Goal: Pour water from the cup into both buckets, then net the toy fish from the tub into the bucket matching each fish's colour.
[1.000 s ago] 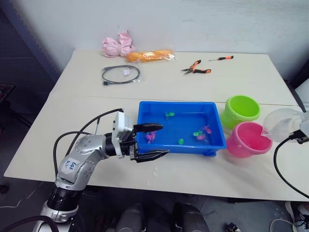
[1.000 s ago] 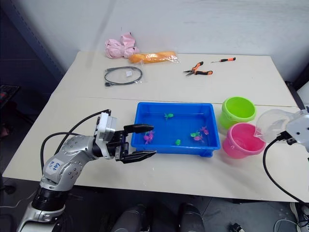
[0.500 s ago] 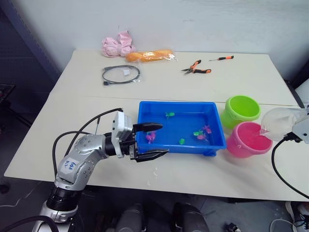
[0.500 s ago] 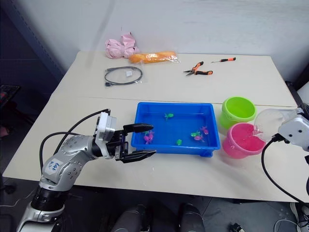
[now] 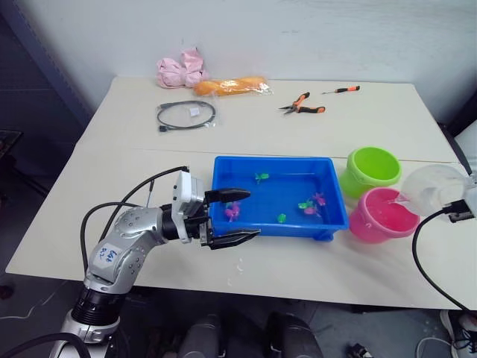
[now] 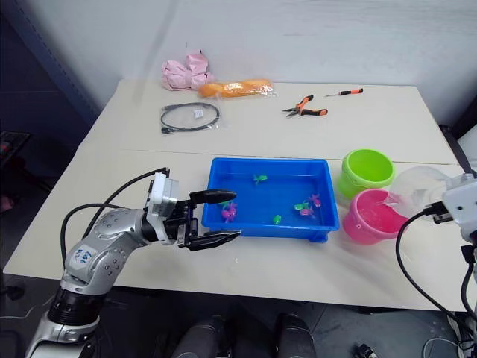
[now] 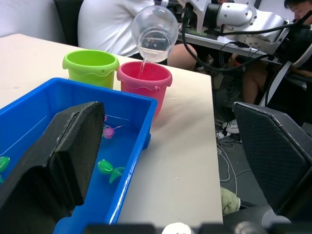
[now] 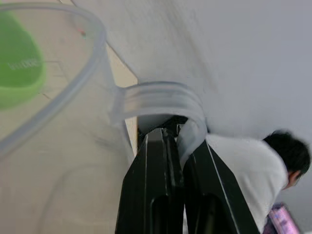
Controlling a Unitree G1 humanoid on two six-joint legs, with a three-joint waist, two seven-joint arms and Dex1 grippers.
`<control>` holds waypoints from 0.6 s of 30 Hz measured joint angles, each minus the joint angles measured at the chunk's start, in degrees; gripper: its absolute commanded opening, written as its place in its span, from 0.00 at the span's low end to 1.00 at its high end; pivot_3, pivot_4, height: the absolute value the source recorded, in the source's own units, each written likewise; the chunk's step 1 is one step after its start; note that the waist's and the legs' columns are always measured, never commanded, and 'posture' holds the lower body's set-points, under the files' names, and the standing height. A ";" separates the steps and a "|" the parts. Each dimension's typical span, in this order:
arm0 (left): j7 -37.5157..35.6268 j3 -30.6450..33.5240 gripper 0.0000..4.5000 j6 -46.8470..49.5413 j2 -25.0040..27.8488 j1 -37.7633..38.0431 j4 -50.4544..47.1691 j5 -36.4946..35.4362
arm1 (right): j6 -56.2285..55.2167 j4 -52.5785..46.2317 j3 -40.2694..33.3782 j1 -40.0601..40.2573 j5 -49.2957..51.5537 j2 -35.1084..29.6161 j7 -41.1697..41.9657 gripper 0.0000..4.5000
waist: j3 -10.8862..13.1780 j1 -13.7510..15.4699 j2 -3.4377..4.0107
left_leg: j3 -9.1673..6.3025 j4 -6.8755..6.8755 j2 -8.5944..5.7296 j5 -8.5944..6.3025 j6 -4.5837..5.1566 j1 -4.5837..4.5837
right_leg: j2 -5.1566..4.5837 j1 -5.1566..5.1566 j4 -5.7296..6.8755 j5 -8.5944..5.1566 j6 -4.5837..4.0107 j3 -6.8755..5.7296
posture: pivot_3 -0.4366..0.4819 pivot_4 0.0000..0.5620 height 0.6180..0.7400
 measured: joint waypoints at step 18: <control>3.26 6.27 1.00 1.61 -1.97 -5.22 6.33 -1.27 | 24.27 11.28 9.97 -23.00 5.48 -11.26 0.49 0.02 | 0.04 -0.19 -0.08 | 0.06 0.01 -0.09 0.06 0.11 -0.04 | -0.05 -0.06 0.10 0.02 0.03 -0.03 | 0.48 0.27 1.00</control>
